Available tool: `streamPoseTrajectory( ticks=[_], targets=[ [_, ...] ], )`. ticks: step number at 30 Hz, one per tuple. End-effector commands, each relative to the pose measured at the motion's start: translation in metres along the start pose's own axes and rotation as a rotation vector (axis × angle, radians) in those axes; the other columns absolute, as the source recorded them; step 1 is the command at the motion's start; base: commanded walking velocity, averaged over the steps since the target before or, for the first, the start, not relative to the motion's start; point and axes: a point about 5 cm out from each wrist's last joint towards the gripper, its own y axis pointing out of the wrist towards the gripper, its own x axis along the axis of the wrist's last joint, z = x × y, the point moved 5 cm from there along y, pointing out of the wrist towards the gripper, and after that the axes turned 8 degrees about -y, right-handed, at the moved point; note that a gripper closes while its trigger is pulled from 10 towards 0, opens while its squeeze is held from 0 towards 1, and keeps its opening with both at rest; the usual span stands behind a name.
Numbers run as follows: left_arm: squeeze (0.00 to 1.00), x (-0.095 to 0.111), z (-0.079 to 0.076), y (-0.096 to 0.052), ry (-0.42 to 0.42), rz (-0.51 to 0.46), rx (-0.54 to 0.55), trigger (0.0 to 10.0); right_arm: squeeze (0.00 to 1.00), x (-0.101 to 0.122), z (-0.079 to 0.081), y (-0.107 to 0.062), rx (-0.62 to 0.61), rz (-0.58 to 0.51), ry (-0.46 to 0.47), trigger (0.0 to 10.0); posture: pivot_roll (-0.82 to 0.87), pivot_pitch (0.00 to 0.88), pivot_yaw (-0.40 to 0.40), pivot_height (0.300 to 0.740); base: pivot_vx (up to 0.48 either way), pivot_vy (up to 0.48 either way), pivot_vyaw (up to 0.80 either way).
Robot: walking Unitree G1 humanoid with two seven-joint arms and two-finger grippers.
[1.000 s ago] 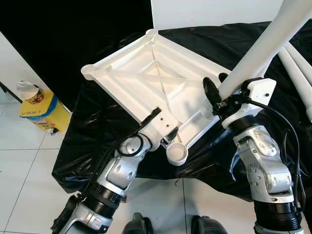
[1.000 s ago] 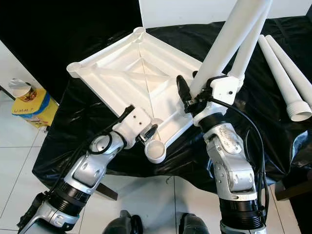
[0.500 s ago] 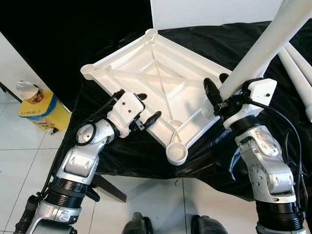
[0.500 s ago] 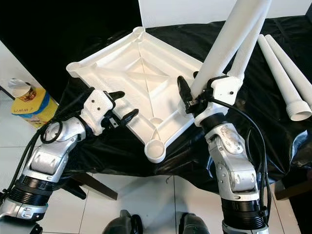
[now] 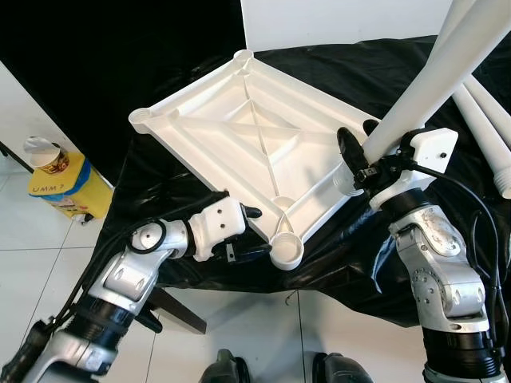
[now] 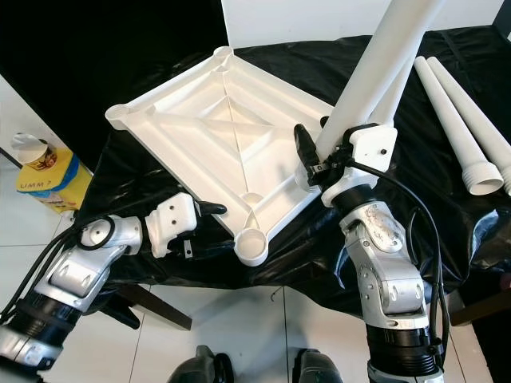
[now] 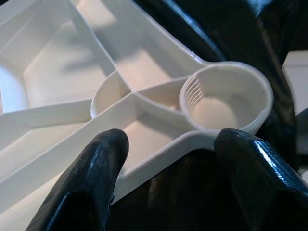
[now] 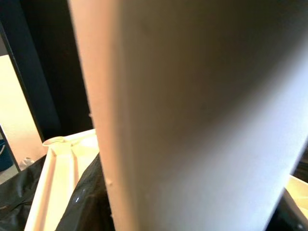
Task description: Building children table
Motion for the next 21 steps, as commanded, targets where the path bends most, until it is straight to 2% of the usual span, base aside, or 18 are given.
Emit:
streamPoseTrajectory(
  ticks=[1,3,4,6,9,17,21],
  targets=[
    [0.00,-0.013,-0.001,0.000,0.037,0.067,-0.027,10.0,0.00,0.005,0.000,-0.002,0.001,-0.016,0.005,10.0,-0.05,0.144,0.067,0.740,0.000,0.000,0.00],
    [0.00,-0.021,0.009,0.003,0.065,0.107,0.005,10.0,0.00,0.006,-0.001,-0.002,0.000,-0.017,0.004,10.0,-0.05,0.147,0.067,0.740,0.000,0.000,0.00],
    [0.00,-0.021,0.009,0.003,0.065,0.107,0.005,10.0,0.00,0.006,-0.001,-0.002,0.000,-0.017,0.004,10.0,-0.05,0.147,0.067,0.740,0.000,0.000,0.00],
    [0.00,-0.024,0.023,0.005,0.083,0.139,0.048,10.0,0.00,0.007,-0.002,-0.003,-0.003,-0.017,0.001,10.0,-0.06,0.153,0.070,0.740,0.000,0.000,0.00],
    [0.00,-0.024,0.028,0.006,0.104,0.150,0.056,10.0,0.00,0.007,-0.002,-0.003,-0.007,-0.016,-0.003,10.0,-0.07,0.156,0.072,0.740,0.000,0.000,0.00],
    [0.00,-0.024,0.031,0.011,0.132,0.152,0.022,10.0,0.00,0.009,-0.004,-0.005,-0.015,-0.013,-0.010,10.0,-0.08,0.167,0.080,0.740,0.000,0.000,0.00],
    [0.00,-0.031,0.029,0.016,0.146,0.190,-0.039,10.0,0.00,0.010,-0.004,-0.007,-0.020,-0.011,-0.011,10.0,-0.08,0.183,0.090,0.740,0.000,0.000,0.00]
  ],
)
